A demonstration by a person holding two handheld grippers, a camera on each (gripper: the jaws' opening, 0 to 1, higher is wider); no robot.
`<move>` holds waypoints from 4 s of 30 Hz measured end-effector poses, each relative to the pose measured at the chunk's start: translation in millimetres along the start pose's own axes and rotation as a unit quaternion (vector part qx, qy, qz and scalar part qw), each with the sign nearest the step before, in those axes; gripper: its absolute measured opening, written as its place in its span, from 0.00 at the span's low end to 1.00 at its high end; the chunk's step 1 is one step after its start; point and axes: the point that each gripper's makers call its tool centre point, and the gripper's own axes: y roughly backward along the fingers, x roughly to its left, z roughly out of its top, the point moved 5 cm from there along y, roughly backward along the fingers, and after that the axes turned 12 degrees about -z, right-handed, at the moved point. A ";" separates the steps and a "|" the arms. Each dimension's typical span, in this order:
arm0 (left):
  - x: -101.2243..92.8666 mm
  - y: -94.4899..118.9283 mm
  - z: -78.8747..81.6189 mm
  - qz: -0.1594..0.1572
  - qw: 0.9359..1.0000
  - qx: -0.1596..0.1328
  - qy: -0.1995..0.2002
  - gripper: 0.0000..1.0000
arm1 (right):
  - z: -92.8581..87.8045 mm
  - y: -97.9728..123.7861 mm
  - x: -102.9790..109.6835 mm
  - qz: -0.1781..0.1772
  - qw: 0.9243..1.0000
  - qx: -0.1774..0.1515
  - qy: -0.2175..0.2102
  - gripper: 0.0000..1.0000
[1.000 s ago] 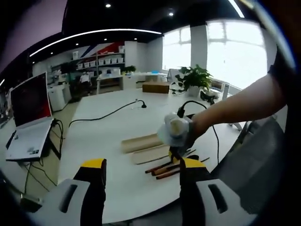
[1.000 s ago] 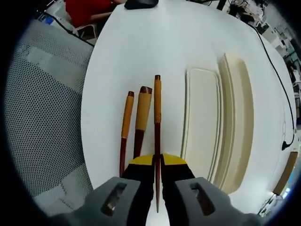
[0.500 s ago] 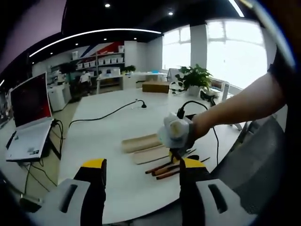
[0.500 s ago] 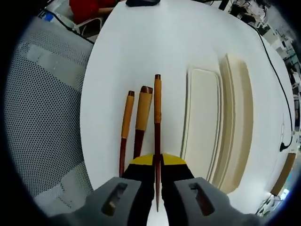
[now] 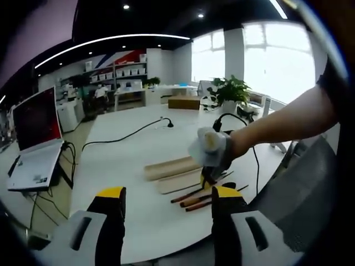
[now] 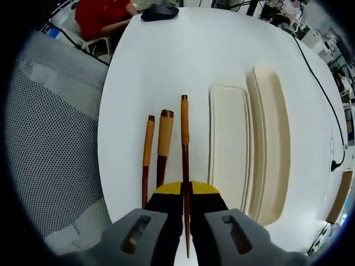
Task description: Arrange the utensils inside the cutlery case until each visible utensil rests in its matching compartment.
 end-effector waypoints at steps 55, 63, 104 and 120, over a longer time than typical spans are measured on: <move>-2.2 -2.8 -3.7 -0.011 1.000 0.017 -0.002 0.63 | 17.3 34.3 -58.8 -0.087 0.987 -0.120 -0.056 0.00; -1.2 -3.1 -5.6 -0.010 1.000 0.022 0.004 0.63 | 18.0 31.3 -70.4 -0.109 0.984 -0.126 -0.059 0.00; -0.1 -5.3 -9.8 -0.016 0.999 0.027 0.015 0.61 | 33.6 -25.1 -105.2 -0.102 0.988 -0.110 -0.032 0.00; -0.7 -6.6 -13.3 -0.023 0.999 0.042 0.019 0.61 | 32.7 -36.0 -107.4 -0.091 0.989 -0.111 -0.040 0.00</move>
